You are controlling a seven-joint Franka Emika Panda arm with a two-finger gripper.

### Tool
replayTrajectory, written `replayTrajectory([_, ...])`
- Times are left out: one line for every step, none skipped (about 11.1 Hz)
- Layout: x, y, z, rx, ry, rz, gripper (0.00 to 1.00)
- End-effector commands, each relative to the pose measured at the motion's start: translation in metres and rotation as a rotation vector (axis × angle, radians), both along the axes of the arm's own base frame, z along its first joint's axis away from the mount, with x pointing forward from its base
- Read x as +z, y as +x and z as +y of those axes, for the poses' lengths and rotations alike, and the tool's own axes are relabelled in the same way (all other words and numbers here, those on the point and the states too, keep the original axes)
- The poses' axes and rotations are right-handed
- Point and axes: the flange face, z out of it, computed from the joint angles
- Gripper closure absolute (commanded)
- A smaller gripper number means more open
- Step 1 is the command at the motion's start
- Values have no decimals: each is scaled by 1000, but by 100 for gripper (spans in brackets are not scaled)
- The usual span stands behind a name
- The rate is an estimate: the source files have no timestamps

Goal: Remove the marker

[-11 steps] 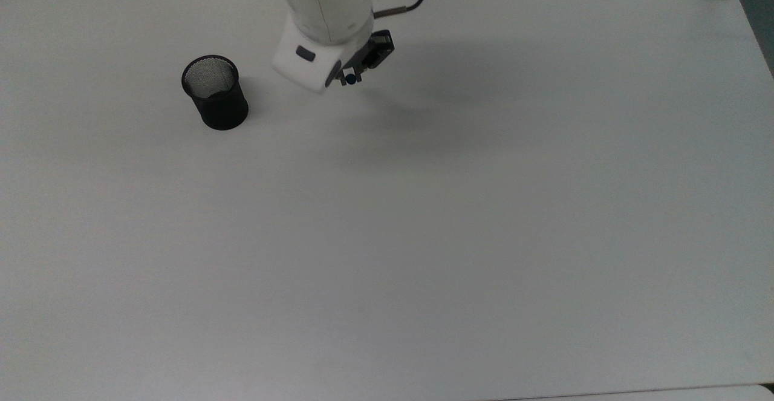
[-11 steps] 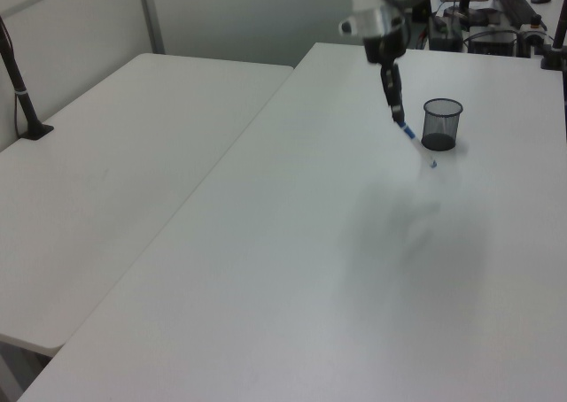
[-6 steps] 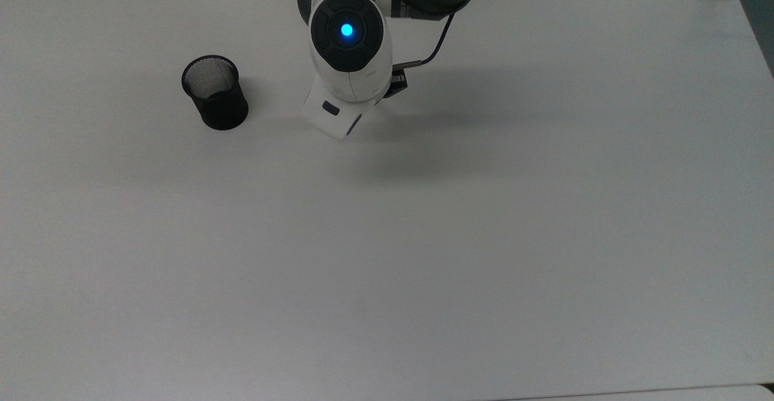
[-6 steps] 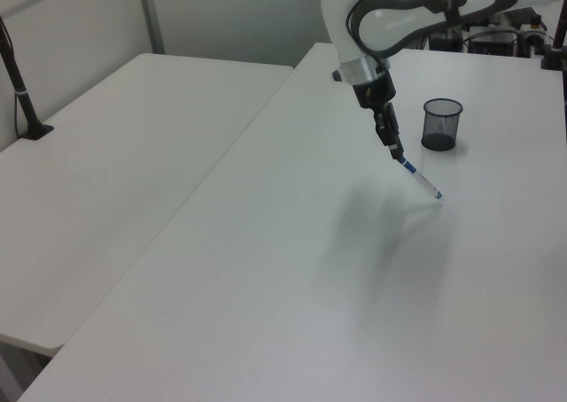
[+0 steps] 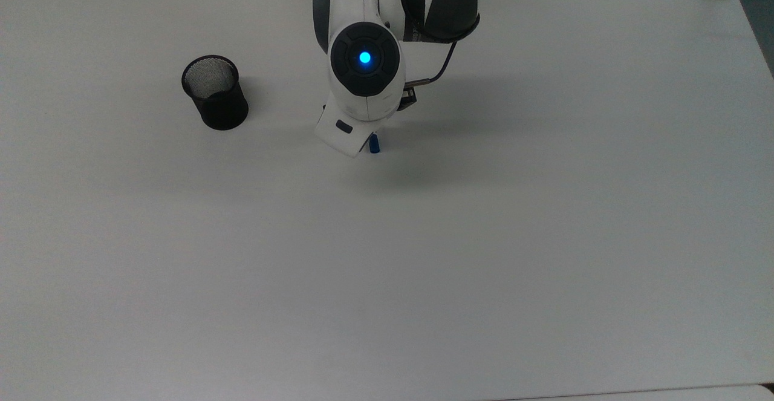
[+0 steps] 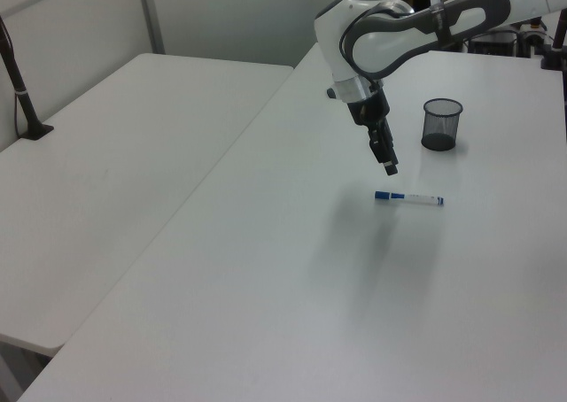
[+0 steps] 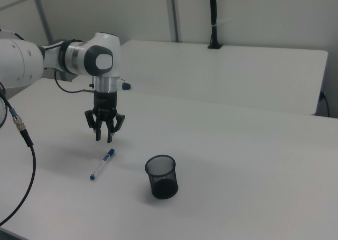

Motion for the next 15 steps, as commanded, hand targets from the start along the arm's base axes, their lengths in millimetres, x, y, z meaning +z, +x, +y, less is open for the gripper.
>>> replayTrajectory([39, 0, -2, 14, -40, -83, 34])
replayTrajectory([72, -3, -13, 10, -51, -134, 14])
replayTrajectory([101, -9, -24, -1, -47, -175, 0])
replayTrajectory([136, -18, -52, -36, -48, -224, 0])
replayTrajectory([167, -28, -75, -73, -37, -265, 0])
replayTrajectory([194, -37, -95, -123, -34, -308, 0])
replayTrajectory([216, -47, -116, -195, -37, -346, 0])
replayTrajectory([231, -58, -133, -249, -36, -368, 0])
replayTrajectory([241, -70, -145, -271, -29, -380, 0])
replayTrajectory([247, -79, -152, -283, -25, -387, 0])
replayTrajectory([248, -81, -154, -285, -23, -387, 0])
replayTrajectory([248, -80, -154, -287, -26, -382, 0])
replayTrajectory([246, -80, -152, -282, -26, -376, 0])
replayTrajectory([246, -82, -153, -284, -27, -363, 0])
replayTrajectory([243, -80, -153, -283, -29, -354, 0])
